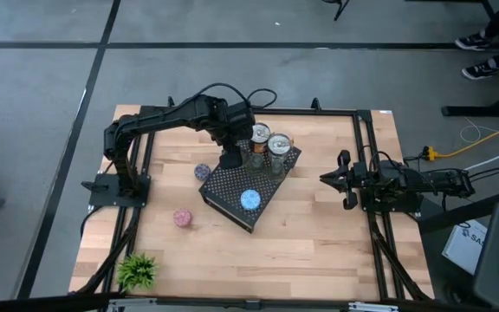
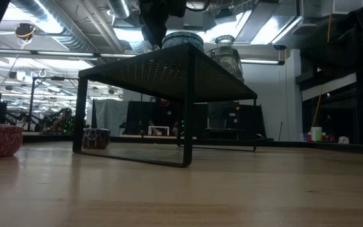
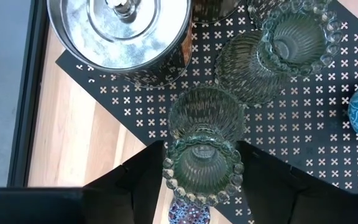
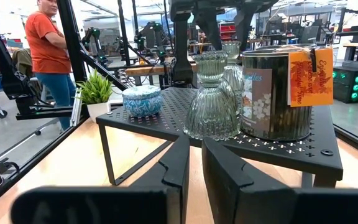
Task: Pick & Place candle stick holders
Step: Put the glass candle holder on the shelf
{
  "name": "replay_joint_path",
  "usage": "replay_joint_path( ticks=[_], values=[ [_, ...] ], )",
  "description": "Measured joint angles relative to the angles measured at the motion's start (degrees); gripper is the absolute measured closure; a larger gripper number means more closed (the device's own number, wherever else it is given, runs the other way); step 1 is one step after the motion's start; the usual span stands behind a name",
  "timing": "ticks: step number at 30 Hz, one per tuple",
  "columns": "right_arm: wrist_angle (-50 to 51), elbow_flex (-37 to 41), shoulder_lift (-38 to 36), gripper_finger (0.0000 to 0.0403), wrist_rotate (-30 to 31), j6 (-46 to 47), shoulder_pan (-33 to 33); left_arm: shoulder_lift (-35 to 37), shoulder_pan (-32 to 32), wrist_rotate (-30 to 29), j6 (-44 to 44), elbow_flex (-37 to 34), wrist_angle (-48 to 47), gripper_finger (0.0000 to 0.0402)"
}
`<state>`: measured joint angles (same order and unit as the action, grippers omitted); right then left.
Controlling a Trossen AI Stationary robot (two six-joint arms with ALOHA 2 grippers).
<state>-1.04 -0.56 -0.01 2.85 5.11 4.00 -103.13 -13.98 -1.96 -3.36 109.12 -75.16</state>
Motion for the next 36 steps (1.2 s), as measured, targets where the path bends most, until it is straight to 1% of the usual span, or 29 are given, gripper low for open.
replay_joint_path(
  ticks=[15, 21, 27, 31, 36],
  values=[
    [0.0, 0.0, 0.0, 0.0355, 0.0, 0.0, 0.0, 0.0, 0.0, -1.8, 0.0, 0.0, -1.1, 0.0164],
    [0.0, 0.0, 0.0, 0.0355, 0.0, 0.0, 0.0, 0.0, 0.1, 0.3, 0.5, 0.0, -1.4, 0.0149],
    [0.0, 0.0, 0.0, 0.0355, 0.0, 0.0, 0.0, 0.0, 0.5, 0.3, 0.6, 2.8, -2.4, 0.0133],
    [0.0, 0.0, 0.0, 0.0355, 0.0, 0.0, 0.0, 0.1, 0.5, 0.1, 1.1, 4.6, -4.8, 0.0128],
    [0.0, 0.0, 0.0, 0.0355, 0.0, 0.0, 0.0, 0.1, -1.0, -0.1, 1.2, 6.0, -9.4, 0.0131]
  ],
)
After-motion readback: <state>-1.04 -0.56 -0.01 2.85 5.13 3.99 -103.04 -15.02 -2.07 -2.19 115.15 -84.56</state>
